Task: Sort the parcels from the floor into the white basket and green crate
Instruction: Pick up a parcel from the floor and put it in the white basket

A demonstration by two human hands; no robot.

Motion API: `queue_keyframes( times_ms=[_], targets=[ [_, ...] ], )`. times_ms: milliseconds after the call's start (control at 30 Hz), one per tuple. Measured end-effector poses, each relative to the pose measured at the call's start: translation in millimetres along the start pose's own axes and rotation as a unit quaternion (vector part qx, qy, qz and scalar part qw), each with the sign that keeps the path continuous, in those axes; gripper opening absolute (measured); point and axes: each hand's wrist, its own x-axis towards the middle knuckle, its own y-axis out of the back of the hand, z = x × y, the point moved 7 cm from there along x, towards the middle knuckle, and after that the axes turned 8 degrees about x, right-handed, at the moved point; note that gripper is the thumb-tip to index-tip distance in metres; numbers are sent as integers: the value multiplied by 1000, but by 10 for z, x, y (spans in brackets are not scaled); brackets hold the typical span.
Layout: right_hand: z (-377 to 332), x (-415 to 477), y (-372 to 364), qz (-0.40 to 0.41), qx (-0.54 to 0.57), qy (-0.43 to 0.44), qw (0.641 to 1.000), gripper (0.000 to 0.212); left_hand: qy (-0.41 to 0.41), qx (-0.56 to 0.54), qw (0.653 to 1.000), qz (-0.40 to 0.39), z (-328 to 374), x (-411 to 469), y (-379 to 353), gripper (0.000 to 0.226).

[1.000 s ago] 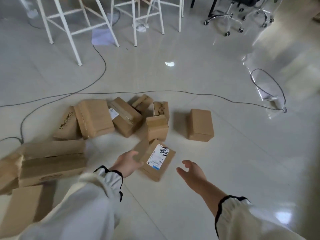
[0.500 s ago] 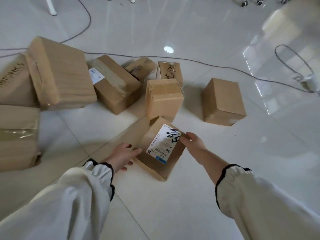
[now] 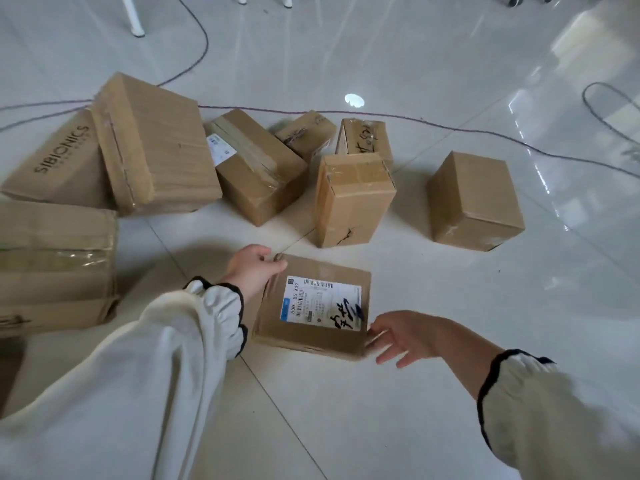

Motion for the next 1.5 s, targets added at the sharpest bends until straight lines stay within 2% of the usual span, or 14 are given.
queue_keyframes(
  times_ms=[67, 100, 167, 233, 333, 433, 533, 667, 800, 900, 1000, 1133, 1300, 1500],
  targets=[
    [106, -25, -77, -46, -48, -41, 997, 28, -28, -7, 1000, 7, 65, 4, -8, 50],
    [99, -38, -13, -16, -64, -41, 997, 28, -34, 0, 999, 22, 74, 3, 9, 46],
    [-2, -65, 239, 125, -62, -3, 990, 31, -21, 33, 997, 71, -7, -42, 104, 32],
    [-168, -108, 498, 273, -56, 75, 957, 35, 47, 97, 989, 104, -261, -144, 209, 21],
    [-449, -164, 457, 304, -5, 224, 926, 38, 258, 56, 965, -1, -836, -477, 173, 49],
    [-542, -141, 239, 262, 22, 285, 922, 32, 323, -5, 940, -109, -927, -678, 3, 56],
    [-485, -114, 188, 271, -24, 265, 925, 19, 271, -19, 961, -57, -647, -549, 19, 50],
    [-296, -95, 194, 219, -10, 199, 955, 30, 102, -75, 990, 53, -336, -367, 89, 36],
    [-339, -110, 232, 246, -11, 246, 937, 33, -27, 54, 998, -15, -292, -430, -55, 60],
    [-450, -136, 104, 226, -46, 281, 932, 55, -96, 152, 983, -30, -256, -506, -121, 93],
    [-548, -98, -80, 190, -92, 287, 934, 74, -153, 231, 960, -47, -165, -550, -200, 99],
    [-522, -11, -49, 198, -65, 252, 945, 84, -126, 184, 974, -47, -218, -508, -204, 92],
    [-402, 104, -108, 138, 24, 180, 974, 62, 8, 1, 991, -132, -440, -482, -292, 84],
    [-461, 121, -165, 105, 72, 179, 976, 62, 14, -40, 986, -160, -343, -478, -344, 87]
  ],
)
